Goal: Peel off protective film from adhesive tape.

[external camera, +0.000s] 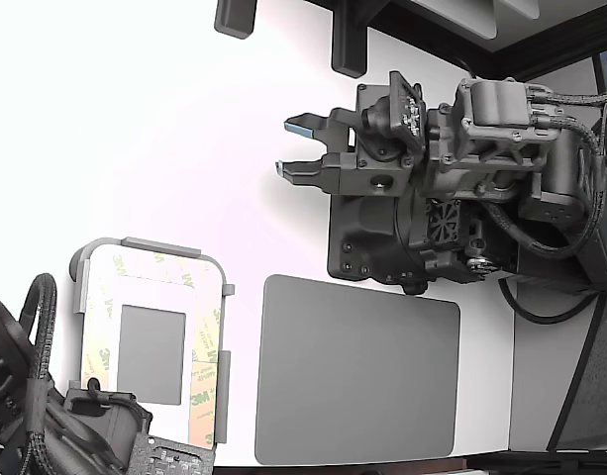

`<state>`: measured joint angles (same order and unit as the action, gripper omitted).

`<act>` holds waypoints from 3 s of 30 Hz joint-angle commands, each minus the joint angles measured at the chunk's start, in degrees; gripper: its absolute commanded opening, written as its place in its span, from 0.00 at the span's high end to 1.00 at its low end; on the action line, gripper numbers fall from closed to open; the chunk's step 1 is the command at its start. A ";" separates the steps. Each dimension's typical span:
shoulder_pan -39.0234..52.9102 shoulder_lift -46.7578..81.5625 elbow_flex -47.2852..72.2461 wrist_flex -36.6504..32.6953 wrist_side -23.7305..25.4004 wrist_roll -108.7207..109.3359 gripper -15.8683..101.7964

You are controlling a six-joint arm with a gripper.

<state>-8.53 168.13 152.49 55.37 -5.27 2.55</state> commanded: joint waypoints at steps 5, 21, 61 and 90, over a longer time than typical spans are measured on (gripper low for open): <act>-0.62 0.53 0.88 -1.32 -7.56 -82.62 0.96; -0.62 0.70 0.88 -3.87 -7.47 -82.35 0.96; 0.35 -10.02 0.26 -18.46 -14.15 -103.71 0.96; 13.54 -28.92 -13.10 -20.57 -6.68 -107.14 0.96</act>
<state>6.50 137.72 141.68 34.01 -11.43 -103.27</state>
